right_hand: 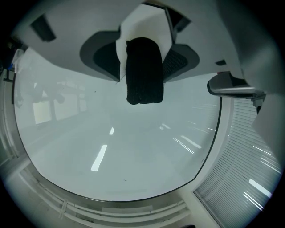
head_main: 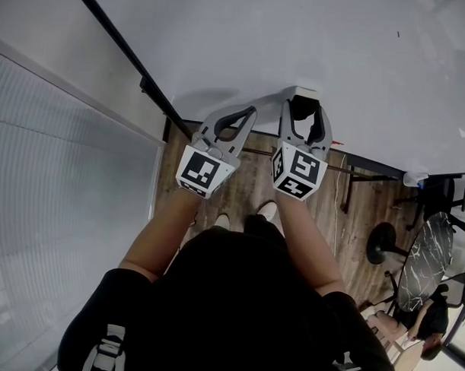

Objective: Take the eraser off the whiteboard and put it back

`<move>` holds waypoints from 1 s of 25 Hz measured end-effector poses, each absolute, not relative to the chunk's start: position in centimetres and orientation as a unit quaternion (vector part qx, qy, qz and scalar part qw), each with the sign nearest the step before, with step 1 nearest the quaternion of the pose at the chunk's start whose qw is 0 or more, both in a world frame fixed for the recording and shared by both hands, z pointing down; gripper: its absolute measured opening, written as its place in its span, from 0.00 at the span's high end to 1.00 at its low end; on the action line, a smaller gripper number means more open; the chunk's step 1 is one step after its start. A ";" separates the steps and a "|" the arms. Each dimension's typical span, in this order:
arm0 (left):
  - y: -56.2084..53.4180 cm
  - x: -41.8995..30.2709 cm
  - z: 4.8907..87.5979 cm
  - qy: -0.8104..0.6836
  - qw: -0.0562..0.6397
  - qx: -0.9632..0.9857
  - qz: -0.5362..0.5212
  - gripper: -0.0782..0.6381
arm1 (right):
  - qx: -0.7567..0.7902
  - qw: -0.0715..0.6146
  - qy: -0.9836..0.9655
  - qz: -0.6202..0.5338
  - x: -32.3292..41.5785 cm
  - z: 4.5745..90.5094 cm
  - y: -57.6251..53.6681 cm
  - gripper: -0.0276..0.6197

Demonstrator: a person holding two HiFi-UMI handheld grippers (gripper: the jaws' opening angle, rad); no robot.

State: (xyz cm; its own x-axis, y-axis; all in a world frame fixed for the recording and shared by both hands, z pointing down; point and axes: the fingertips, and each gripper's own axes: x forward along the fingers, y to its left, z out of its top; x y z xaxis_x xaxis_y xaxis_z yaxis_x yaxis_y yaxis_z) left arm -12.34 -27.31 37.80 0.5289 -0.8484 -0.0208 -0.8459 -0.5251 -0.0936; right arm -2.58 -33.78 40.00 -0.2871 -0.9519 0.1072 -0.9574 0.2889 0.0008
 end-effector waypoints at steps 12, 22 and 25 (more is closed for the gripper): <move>-25.1 -12.9 35.4 0.477 0.053 -0.877 0.006 0.88 | 0.527 0.015 -0.849 0.018 0.1 36.3 -29.0 0.47; -22.0 -11.2 33.9 0.449 0.057 -0.892 0.015 0.88 | 0.408 -0.009 -0.912 0.032 2.3 35.9 -23.9 0.56; -21.0 -10.5 34.2 0.439 0.054 -0.897 0.009 0.88 | 0.392 -0.008 -0.920 0.028 3.0 36.1 -22.6 0.61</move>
State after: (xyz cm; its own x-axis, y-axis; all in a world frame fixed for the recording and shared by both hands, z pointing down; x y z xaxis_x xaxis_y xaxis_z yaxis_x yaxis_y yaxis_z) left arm -10.52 -21.04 34.22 0.6139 -0.7868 -0.0633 -0.7888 -0.6083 -0.0887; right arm 3.05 -22.61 36.05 -0.6931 -0.7208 0.0078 -0.7199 0.6916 -0.0580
